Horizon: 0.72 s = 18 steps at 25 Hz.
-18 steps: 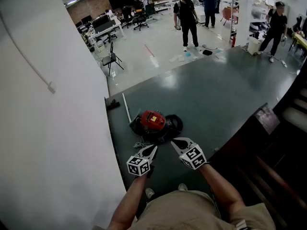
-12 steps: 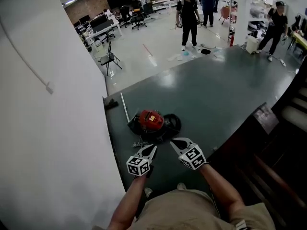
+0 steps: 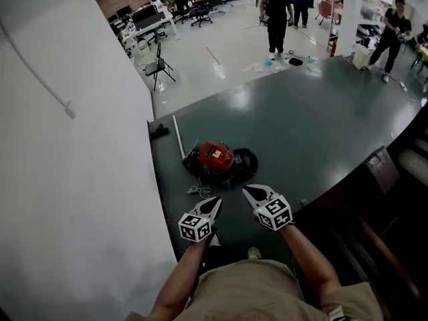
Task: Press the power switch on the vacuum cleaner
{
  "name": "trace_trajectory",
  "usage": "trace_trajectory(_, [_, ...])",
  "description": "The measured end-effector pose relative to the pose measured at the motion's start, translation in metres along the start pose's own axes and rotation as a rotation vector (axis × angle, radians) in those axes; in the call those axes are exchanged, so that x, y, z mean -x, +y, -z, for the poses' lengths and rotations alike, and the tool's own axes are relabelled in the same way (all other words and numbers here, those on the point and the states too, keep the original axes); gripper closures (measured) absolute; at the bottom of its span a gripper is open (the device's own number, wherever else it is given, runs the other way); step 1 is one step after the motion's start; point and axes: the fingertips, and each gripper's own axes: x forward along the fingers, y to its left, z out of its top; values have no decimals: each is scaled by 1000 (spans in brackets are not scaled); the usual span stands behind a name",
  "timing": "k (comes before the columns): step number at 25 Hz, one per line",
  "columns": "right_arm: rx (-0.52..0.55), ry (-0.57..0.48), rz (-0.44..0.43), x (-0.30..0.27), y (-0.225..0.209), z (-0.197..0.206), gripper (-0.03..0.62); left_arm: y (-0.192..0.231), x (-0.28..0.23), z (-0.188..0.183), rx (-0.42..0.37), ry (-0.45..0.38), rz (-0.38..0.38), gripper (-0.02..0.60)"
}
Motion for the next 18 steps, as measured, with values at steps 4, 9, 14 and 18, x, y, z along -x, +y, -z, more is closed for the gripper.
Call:
trace_trajectory(4, [-6, 15, 25, -29, -10, 2, 582, 33, -2, -1, 22, 4, -13, 574])
trace_trajectory(9, [-83, 25, 58, -70, -26, -1, 582, 77, -11, -16, 32, 12, -11, 574])
trace_trajectory(14, [-133, 38, 75, -120, -41, -12, 582, 131, -26, -28, 58, 33, -3, 574])
trace_trajectory(18, [-235, 58, 78, -159, -57, -22, 582, 176, -38, -39, 71, 42, 13, 574])
